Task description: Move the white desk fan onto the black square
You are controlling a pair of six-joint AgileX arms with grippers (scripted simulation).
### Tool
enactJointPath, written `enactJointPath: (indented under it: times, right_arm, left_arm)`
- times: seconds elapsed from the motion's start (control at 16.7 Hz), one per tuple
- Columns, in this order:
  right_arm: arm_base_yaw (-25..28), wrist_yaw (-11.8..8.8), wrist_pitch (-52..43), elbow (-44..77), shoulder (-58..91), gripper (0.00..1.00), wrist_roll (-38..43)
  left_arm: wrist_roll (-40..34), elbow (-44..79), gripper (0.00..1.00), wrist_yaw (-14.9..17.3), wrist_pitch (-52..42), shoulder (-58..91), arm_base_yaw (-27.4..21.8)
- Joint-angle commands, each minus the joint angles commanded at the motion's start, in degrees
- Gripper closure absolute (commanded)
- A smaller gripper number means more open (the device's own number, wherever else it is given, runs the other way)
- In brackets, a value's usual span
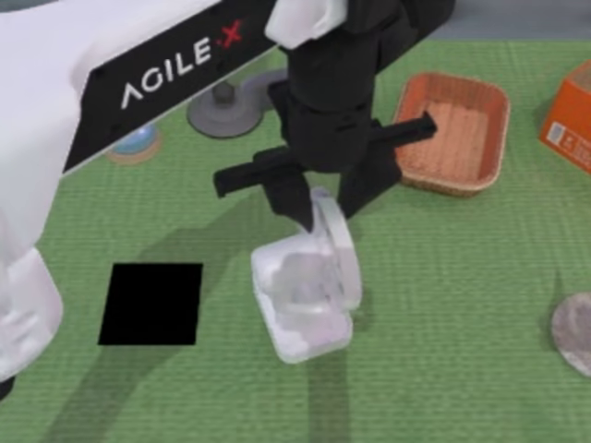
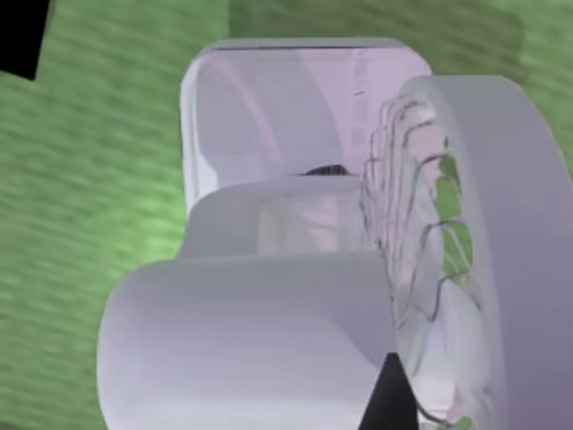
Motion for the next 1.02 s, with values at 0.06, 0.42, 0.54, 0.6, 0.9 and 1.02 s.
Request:
enactJointPath:
  times: [0.06,0.42,0.54,0.6,0.9,1.02]
  right_arm:
    - [0.0,0.0,0.0,0.0,0.0,0.0,0.0]
    - [0.0,0.0,0.0,0.0,0.0,0.0,0.0]
    - [0.0,0.0,0.0,0.0,0.0,0.0,0.0]
    - [0.0,0.0,0.0,0.0,0.0,0.0,0.0]
    - [0.0,0.0,0.0,0.0,0.0,0.0,0.0]
    - [0.0,0.0,0.0,0.0,0.0,0.0,0.0]
  left_arm:
    - [0.0,0.0,1.0,0.0,0.0,0.0,0.0]
    - [3.62,-1.28,1.0,-0.03,-0.09,-0.41,0.24]
    - [9.02,-2.75,1.0,-0.05,-0.22,-0.91,1.12]
    - [12.63,-3.62,1.0,-0.06,-0.22,-1.3,1.71]
    - [39.09,-8.88,1.0,-0.02,0.68,-4.93,5.85]
    - [52.49,-11.37,1.0,0.03,1.48,-7.1,7.89]
